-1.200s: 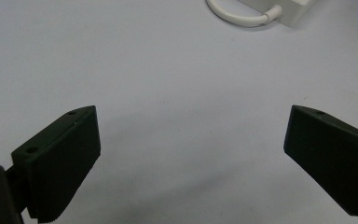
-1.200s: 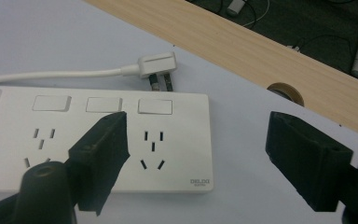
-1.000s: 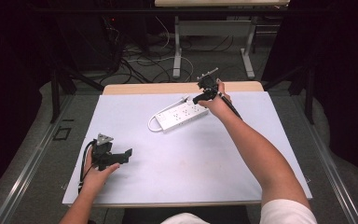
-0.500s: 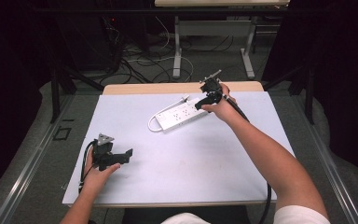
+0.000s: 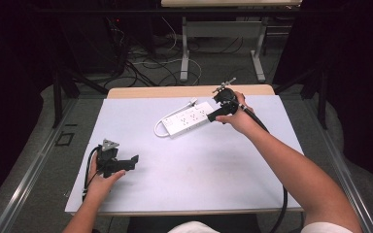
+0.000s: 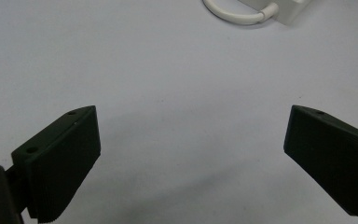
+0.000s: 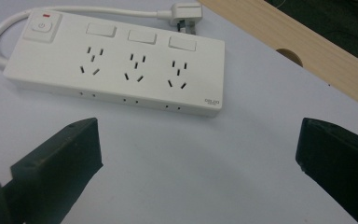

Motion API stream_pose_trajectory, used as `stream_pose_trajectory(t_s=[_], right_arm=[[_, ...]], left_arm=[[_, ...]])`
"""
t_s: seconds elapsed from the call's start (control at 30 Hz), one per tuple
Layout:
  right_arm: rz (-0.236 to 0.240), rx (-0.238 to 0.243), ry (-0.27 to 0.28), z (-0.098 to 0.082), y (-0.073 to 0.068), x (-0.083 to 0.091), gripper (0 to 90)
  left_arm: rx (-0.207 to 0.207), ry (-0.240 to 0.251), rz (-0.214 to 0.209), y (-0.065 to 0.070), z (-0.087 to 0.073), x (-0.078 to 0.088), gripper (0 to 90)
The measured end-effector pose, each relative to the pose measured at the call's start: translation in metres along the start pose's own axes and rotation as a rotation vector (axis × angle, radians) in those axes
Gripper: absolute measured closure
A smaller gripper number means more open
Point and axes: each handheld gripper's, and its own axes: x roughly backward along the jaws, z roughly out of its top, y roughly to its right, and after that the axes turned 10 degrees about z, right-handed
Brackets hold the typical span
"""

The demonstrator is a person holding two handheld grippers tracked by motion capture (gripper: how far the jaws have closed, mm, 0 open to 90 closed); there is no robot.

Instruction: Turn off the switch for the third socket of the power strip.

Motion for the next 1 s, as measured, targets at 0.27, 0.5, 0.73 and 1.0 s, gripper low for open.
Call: stream_pose_trajectory(t_s=[0.27, 0.5, 0.73, 1.0], right_arm=[[0.022, 0.040, 0.000, -0.013, -0.009, 0.016, 0.0], [0.024, 0.057, 0.008, -0.025, -0.013, 0.027, 0.0], [0.037, 0.056, 0.018, -0.037, -0.011, 0.036, 0.0], [0.034, 0.049, 0.036, -0.051, -0.009, 0.047, 0.0]], left_arm=[[-0.003, -0.010, -0.005, 0.000, 0.000, 0.001, 3.5], [0.005, 0.007, 0.004, 0.001, 0.000, 0.000, 3.6], [0.004, 0.000, 0.003, 0.001, 0.000, 0.000, 3.6], [-0.001, -0.005, 0.003, 0.001, 0.000, 0.001, 3.6]])
